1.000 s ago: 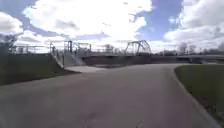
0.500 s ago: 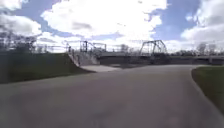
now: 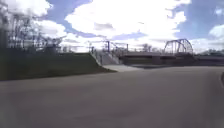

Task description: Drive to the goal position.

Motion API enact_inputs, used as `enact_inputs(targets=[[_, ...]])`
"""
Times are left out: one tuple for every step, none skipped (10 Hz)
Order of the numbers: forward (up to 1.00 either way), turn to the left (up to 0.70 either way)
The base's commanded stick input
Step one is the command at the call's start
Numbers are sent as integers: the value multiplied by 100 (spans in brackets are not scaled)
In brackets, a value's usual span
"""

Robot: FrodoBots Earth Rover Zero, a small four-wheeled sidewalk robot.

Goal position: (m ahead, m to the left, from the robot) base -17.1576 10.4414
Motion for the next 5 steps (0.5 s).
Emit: enact_inputs(targets=[[0, 45], [0, 45], [0, 45], [0, 45], [0, 45]])
